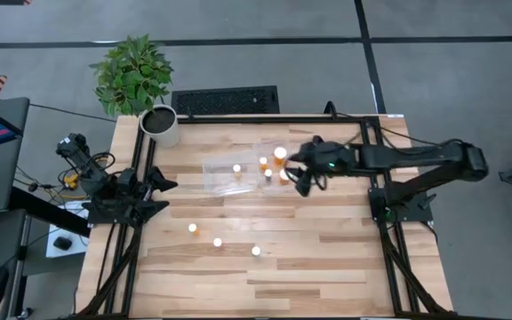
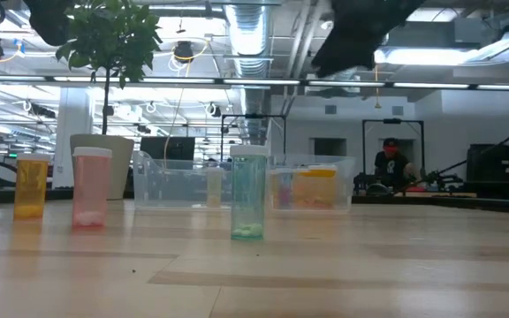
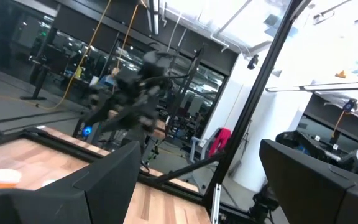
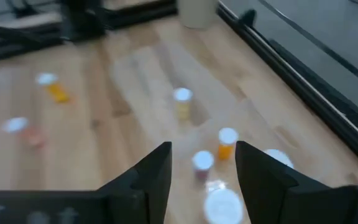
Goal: Pick and place medicine bottles into bin by pill shape (circle, oval)
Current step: Put the green tablet bottle into the left transparent bin
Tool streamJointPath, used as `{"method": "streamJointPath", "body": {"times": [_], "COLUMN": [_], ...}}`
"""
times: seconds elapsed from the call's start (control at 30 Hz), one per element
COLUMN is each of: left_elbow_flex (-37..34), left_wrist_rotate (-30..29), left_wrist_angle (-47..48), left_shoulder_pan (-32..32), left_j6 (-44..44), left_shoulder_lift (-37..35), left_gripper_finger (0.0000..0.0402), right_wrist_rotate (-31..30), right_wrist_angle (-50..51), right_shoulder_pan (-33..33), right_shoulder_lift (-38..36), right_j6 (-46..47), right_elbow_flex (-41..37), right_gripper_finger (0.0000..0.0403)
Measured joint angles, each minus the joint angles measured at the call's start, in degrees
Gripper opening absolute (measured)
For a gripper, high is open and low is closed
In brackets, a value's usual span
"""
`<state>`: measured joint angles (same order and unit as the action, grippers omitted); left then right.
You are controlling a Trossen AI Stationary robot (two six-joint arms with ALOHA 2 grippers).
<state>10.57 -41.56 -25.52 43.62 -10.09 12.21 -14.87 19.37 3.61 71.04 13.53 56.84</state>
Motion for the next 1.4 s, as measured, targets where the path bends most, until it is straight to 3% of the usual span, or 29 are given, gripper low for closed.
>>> {"method": "streamJointPath", "body": {"times": [0.17, 0.3, 0.57, 1.2, 1.4], "left_elbow_flex": [0.00, 0.00, 0.00, 0.00, 0.00], "left_wrist_rotate": [0.13, 0.13, -1.12, -2.36, -2.71], "left_wrist_angle": [0.76, 1.10, 2.08, 2.13, 2.04], "left_shoulder_pan": [0.02, 0.01, 0.01, 0.02, 0.00], "left_j6": [-0.02, -0.04, -0.09, -2.19, -2.14], "left_shoulder_lift": [0.00, 0.01, 0.02, 0.01, 0.02], "left_gripper_finger": [0.0322, 0.0322, 0.0322, 0.0322, 0.0322], "right_wrist_rotate": [-1.11, -6.25, -12.45, -12.24, -10.48], "right_wrist_angle": [7.53, 12.64, 11.21, 3.34, -8.08], "right_shoulder_pan": [-7.04, -14.25, -25.00, -28.41, -29.56], "right_shoulder_lift": [-6.41, -7.66, -6.31, 5.01, 11.32], "right_j6": [3.39, 8.28, 14.98, 16.09, 9.48], "right_elbow_flex": [0.02, -0.04, -3.82, -5.00, -4.94], "right_gripper_finger": [0.0177, 0.0176, 0.0176, 0.0203, 0.0243]}}
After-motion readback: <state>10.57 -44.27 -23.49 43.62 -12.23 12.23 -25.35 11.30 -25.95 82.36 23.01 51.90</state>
